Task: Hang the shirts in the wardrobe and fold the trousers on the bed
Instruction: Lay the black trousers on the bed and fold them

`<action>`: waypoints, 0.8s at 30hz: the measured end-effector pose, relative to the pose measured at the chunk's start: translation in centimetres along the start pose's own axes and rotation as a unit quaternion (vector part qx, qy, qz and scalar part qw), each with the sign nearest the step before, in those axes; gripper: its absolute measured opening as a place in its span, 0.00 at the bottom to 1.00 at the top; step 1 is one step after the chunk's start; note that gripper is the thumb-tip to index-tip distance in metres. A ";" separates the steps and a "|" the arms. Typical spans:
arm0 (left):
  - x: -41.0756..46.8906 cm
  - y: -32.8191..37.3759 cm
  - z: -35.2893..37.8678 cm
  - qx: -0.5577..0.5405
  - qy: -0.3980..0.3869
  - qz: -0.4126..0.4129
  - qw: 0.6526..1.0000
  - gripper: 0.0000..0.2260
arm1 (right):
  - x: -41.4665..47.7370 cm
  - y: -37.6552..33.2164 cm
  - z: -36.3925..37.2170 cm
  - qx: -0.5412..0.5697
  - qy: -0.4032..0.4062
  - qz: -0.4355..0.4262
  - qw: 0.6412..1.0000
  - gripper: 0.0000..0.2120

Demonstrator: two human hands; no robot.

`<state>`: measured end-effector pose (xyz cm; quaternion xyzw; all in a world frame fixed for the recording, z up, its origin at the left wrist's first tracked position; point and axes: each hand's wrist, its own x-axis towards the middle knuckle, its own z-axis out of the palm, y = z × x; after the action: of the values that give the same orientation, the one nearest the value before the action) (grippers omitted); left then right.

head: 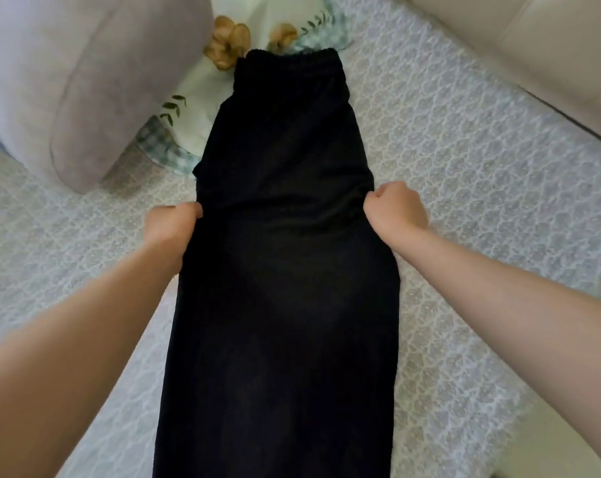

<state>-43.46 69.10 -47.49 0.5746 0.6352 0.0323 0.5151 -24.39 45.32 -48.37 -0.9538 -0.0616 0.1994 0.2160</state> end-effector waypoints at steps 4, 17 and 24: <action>2.1 4.3 0.5 -0.036 -0.074 0.009 0.997 0.14 | 4.5 -3.8 -0.5 0.090 0.014 -0.043 0.995 0.09; 6.7 12.9 5.4 0.011 -0.034 0.170 0.985 0.03 | 15.5 -10.9 -1.7 0.234 -0.103 -0.071 0.964 0.11; 9.1 13.2 5.5 0.103 0.039 0.211 0.971 0.14 | 16.2 -11.1 -1.0 0.246 -0.014 -0.112 0.963 0.07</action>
<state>-28.71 77.50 -47.29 0.7439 0.5191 0.0974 0.4095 -9.52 58.24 -48.48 -0.8555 -0.1201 0.1965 0.4638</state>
